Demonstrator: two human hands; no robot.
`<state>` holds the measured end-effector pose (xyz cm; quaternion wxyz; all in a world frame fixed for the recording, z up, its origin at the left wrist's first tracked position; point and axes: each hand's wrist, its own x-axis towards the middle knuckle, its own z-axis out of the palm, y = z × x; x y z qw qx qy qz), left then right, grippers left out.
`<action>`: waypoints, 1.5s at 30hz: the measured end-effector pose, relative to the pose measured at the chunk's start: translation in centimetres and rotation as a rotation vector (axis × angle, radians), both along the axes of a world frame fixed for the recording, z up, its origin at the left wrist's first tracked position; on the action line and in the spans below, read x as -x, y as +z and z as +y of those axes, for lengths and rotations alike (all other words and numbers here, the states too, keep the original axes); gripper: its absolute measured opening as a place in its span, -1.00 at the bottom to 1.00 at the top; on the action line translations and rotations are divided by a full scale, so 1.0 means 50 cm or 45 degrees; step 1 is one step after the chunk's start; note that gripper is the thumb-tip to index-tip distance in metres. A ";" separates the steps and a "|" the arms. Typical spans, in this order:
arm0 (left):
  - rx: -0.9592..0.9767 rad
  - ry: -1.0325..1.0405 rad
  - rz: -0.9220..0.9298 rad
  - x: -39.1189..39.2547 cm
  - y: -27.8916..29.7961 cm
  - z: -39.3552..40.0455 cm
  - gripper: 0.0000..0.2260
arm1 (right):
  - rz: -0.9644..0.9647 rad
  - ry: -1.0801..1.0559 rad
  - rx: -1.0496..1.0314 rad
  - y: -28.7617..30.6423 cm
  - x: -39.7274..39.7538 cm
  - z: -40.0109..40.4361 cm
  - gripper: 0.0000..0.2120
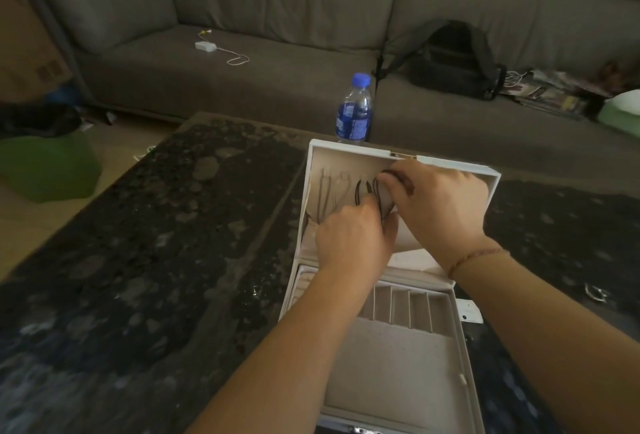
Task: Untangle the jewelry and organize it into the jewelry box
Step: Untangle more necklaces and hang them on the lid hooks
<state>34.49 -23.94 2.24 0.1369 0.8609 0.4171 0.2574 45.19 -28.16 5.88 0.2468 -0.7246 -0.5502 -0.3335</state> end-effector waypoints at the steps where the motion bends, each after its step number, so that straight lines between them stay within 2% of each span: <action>1: -0.017 -0.002 0.027 -0.002 0.002 0.000 -0.74 | -0.009 -0.001 -0.014 0.000 -0.002 0.001 -0.83; 6: -0.037 -0.002 0.102 -0.007 0.009 -0.001 -0.81 | -0.003 0.017 -0.043 -0.003 -0.002 0.006 -0.88; 11: 0.003 -0.041 0.074 -0.006 0.009 -0.009 -0.86 | -0.004 0.077 -0.080 -0.012 -0.018 0.004 -0.81; 18: 0.110 -0.046 0.099 -0.006 0.003 -0.009 -0.84 | 0.020 0.041 -0.130 -0.032 -0.023 0.014 -0.78; 23: 0.137 -0.040 0.141 -0.006 0.003 -0.008 -0.78 | -0.028 0.084 -0.194 -0.031 -0.025 0.008 -0.85; 32: 0.103 -0.075 0.124 -0.002 0.002 -0.009 -0.79 | -0.146 0.132 -0.238 -0.021 -0.029 -0.004 -0.93; 37: 0.094 -0.089 0.142 -0.001 -0.004 -0.009 -0.81 | -0.244 0.128 -0.169 -0.022 -0.033 -0.009 -0.91; 45: -0.008 -0.208 0.141 0.014 -0.028 -0.011 -0.68 | -0.201 0.062 -0.134 -0.056 -0.017 -0.012 -0.82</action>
